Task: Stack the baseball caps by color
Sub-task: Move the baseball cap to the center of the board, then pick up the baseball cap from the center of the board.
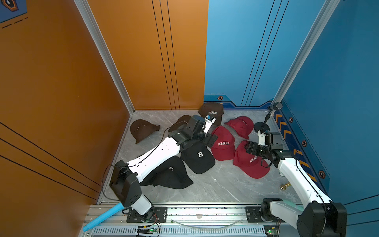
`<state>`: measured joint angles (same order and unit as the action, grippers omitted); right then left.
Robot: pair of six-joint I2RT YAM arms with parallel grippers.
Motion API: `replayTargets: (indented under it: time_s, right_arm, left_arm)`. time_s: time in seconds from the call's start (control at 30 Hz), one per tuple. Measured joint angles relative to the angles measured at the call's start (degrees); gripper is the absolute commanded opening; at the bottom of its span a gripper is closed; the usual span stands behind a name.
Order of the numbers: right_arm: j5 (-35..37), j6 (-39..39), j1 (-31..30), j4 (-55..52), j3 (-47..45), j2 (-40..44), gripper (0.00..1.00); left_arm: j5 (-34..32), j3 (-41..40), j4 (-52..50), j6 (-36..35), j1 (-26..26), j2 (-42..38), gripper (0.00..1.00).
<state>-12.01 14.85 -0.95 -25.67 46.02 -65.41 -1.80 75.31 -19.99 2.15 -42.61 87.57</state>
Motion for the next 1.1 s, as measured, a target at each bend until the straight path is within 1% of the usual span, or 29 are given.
replayTargets:
  time_s: [0.07, 0.13, 0.2, 0.27, 0.4, 0.6, 0.7, 0.8, 0.9, 0.93, 1.03, 1.1]
  right_arm:
    - [0.17, -1.18, -0.68, 0.35, 0.48, -1.7, 0.8]
    - [0.26, -2.14, -1.62, 0.79, 1.2, -3.65, 0.79]
    - [0.57, -3.15, -2.6, 1.22, 1.79, -5.53, 0.79]
    - [1.36, -4.09, -3.45, 1.33, 2.21, -7.15, 0.77]
    - [3.13, -5.35, -4.0, 1.81, 3.13, -9.73, 0.74]
    - [5.01, -6.62, -4.66, 3.5, 3.32, -12.09, 0.67]
    - [5.42, -7.32, -4.92, 3.98, 3.52, -13.38, 0.58]
    - [5.86, -7.65, -5.07, 4.37, 3.65, -14.27, 0.46]
    - [6.1, -8.02, -5.07, 4.76, 3.91, -14.78, 0.4]
    - [6.23, -8.09, -5.09, 4.79, 4.07, -14.86, 0.35]
    - [6.27, -8.17, -5.14, 4.9, 4.17, -14.86, 0.3]
    - [6.29, -8.26, -5.2, 4.9, 4.17, -14.86, 0.24]
  left_arm:
    - [-3.8, -8.02, 0.52, 0.63, 0.37, -3.52, 0.98]
    - [-5.35, -14.49, 0.66, 1.57, 1.9, -6.29, 0.98]
    - [-5.7, -19.28, 0.61, 2.56, 3.87, -9.09, 0.98]
    - [-5.66, -22.12, 0.66, 3.54, 5.79, -11.87, 0.98]
    - [-5.16, -23.47, 1.7, 4.83, 8.15, -15.78, 0.98]
    - [-2.93, -23.56, 3.48, 5.22, 8.17, -15.85, 0.98]
    - [-1.79, -23.56, 4.15, 5.38, 8.17, -14.99, 0.98]
    - [-0.87, -23.56, 4.59, 5.46, 8.17, -14.27, 0.98]
    - [-0.2, -23.56, 5.25, 5.49, 8.17, -14.03, 0.97]
    - [-0.04, -23.56, 5.4, 5.51, 8.17, -14.03, 0.98]
    - [0.46, -23.56, 5.64, 5.68, 8.17, -14.03, 0.98]
    - [0.59, -23.56, 5.64, 5.68, 8.17, -14.03, 0.98]
